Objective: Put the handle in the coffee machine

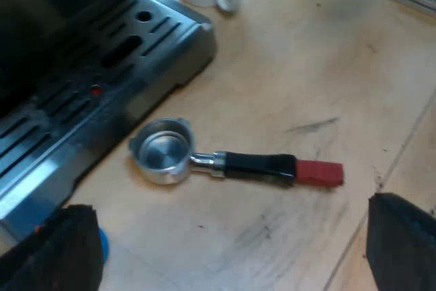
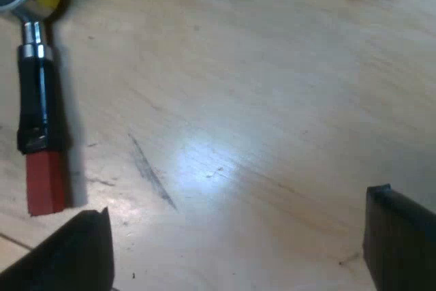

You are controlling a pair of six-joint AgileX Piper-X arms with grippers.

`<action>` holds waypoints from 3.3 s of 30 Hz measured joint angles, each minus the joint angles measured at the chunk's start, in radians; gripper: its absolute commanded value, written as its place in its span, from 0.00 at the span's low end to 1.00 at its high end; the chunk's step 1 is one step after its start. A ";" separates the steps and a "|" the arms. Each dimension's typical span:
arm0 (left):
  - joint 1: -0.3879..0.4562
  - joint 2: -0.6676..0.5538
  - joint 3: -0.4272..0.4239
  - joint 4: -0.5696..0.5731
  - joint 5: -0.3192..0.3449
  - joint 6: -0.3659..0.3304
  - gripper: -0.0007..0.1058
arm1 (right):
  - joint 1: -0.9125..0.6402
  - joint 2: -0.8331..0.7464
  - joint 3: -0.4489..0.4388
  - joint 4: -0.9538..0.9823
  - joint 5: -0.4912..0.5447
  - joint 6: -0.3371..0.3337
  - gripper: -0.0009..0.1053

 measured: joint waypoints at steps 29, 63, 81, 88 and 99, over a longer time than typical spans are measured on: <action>-0.067 0.164 0.035 -0.001 0.151 0.094 0.76 | 0.369 0.572 -0.006 -0.273 0.105 0.161 0.25; -0.067 0.176 0.138 -0.014 0.101 0.155 0.76 | 0.434 0.827 -0.006 -0.448 0.068 0.198 0.01; -0.067 0.176 0.138 -0.080 0.098 0.155 0.76 | 0.678 0.876 -0.022 -0.624 0.022 0.287 0.01; -0.067 0.176 0.138 -0.062 0.098 0.155 0.76 | 0.711 0.910 -0.022 -0.798 -0.010 0.409 0.01; -0.067 0.176 0.138 -0.016 0.091 0.155 0.76 | 0.719 0.958 -0.011 -1.064 0.016 0.423 0.01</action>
